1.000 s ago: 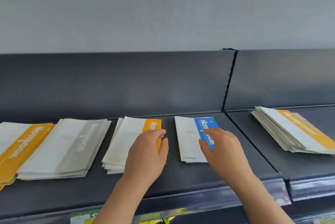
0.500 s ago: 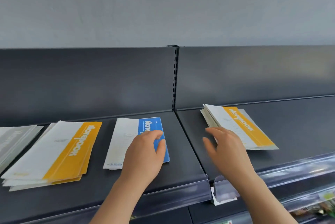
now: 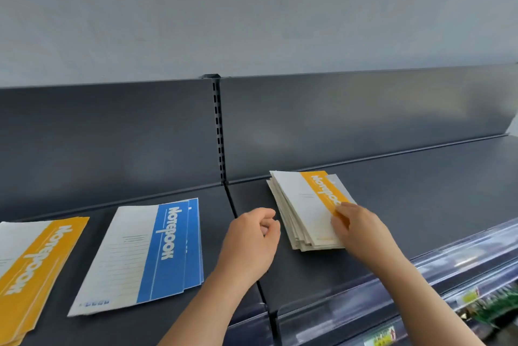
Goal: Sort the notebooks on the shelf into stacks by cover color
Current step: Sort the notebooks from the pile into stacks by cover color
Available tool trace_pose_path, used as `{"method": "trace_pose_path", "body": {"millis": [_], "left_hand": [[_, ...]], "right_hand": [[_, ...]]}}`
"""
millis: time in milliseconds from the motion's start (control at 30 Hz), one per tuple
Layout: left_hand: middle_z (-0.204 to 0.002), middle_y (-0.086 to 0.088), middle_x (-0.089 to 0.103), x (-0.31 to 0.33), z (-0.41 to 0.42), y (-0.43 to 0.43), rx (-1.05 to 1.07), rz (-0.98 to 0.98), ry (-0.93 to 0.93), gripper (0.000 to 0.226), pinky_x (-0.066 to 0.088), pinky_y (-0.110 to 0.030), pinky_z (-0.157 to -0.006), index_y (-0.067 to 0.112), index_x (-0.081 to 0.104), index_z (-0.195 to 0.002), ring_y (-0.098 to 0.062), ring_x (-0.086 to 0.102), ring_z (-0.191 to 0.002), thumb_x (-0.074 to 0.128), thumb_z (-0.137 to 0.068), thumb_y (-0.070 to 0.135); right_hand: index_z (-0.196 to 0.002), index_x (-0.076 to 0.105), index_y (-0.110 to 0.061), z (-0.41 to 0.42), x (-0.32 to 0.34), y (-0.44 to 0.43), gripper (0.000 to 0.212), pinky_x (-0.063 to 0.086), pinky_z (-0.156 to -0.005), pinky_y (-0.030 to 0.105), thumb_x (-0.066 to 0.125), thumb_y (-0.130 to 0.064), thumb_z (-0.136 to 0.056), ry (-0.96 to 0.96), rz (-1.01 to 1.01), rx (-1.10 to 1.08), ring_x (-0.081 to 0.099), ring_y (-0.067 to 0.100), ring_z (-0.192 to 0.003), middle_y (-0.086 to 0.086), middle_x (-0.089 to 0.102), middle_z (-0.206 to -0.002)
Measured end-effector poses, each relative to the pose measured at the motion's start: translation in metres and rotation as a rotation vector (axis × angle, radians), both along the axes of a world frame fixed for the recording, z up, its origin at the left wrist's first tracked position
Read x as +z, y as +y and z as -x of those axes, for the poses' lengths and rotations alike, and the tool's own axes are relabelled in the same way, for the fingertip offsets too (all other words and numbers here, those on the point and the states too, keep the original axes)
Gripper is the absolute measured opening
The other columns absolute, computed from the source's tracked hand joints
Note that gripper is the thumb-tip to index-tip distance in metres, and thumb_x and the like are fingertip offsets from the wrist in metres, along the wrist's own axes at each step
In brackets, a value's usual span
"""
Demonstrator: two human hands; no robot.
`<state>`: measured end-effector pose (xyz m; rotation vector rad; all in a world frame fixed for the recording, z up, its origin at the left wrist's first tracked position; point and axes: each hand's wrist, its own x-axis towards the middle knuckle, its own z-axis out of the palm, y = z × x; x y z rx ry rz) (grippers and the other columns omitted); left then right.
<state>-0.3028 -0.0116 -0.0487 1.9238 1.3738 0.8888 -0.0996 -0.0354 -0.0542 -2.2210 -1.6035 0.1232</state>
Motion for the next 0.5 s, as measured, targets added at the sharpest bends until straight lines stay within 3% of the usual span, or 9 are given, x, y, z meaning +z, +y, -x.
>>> {"method": "trace_pose_path", "body": {"millis": [67,133,167,267,333,433,500], "left_hand": [[-0.078,0.016,0.064,0.003,-0.019,0.003,0.007,0.094,-0.068,0.024,0.044,-0.007,-0.070,0.024,0.060,-0.117,0.010,0.056,-0.075,0.052,-0.095,0.029],[-0.073,0.004,0.069,0.004,-0.034,0.006,0.065,0.139,-0.145,0.001,0.054,-0.025,-0.078,0.028,0.057,-0.093,0.002,0.062,-0.073,0.056,-0.093,0.028],[-0.074,0.003,0.071,0.004,-0.041,0.007,0.105,0.143,-0.177,0.007,0.056,-0.034,-0.077,0.030,0.054,-0.087,-0.002,0.064,-0.073,0.059,-0.091,0.025],[-0.082,0.011,0.069,0.001,-0.044,0.009,0.206,0.206,-0.229,0.013,0.057,-0.031,-0.069,0.024,0.054,-0.093,-0.005,0.067,-0.077,0.060,-0.088,0.013],[-0.090,0.008,0.070,-0.003,-0.048,0.007,0.272,0.241,-0.294,0.014,0.056,-0.029,-0.066,0.018,0.055,-0.100,-0.008,0.067,-0.082,0.058,-0.088,0.010],[-0.096,0.007,0.066,-0.007,-0.059,-0.001,0.360,0.232,-0.362,0.013,0.049,-0.017,-0.053,0.018,0.050,-0.101,-0.005,0.064,-0.083,0.055,-0.091,0.011],[-0.097,0.010,0.065,-0.009,-0.065,-0.003,0.380,0.208,-0.376,0.016,0.047,-0.015,-0.053,0.020,0.049,-0.101,-0.004,0.063,-0.084,0.059,-0.090,0.013]], "right_hand": [[-0.103,0.066,-0.014,-0.004,-0.002,0.001,0.027,0.043,-0.084,0.032,0.043,-0.026,-0.095,-0.011,-0.009,0.100,0.055,0.025,-0.108,0.000,0.063,-0.117],[-0.124,0.061,-0.019,-0.005,-0.001,-0.004,0.035,0.036,-0.099,0.024,0.042,-0.031,-0.097,-0.013,-0.012,0.204,0.048,0.017,-0.123,-0.006,0.054,-0.135],[-0.126,0.060,-0.019,-0.008,0.000,-0.006,0.035,0.034,-0.101,0.022,0.042,-0.031,-0.098,-0.004,-0.025,0.258,0.047,0.015,-0.125,-0.007,0.054,-0.135],[-0.111,0.066,-0.011,-0.021,0.000,-0.006,0.028,0.042,-0.092,0.027,0.047,-0.025,-0.096,0.103,-0.061,0.308,0.054,0.018,-0.111,-0.001,0.064,-0.117],[-0.111,0.064,-0.012,-0.038,-0.004,-0.001,0.027,0.045,-0.088,0.029,0.048,-0.026,-0.095,0.129,-0.093,0.249,0.055,0.018,-0.107,-0.002,0.063,-0.117],[-0.104,0.064,-0.017,-0.050,-0.012,0.004,0.023,0.039,-0.077,0.019,0.044,-0.027,-0.096,0.067,-0.125,0.255,0.055,0.014,-0.098,-0.005,0.064,-0.112],[-0.105,0.065,-0.015,-0.048,-0.015,0.004,0.025,0.037,-0.081,0.018,0.043,-0.023,-0.097,0.067,-0.153,0.321,0.053,0.015,-0.100,-0.004,0.065,-0.111]]}}
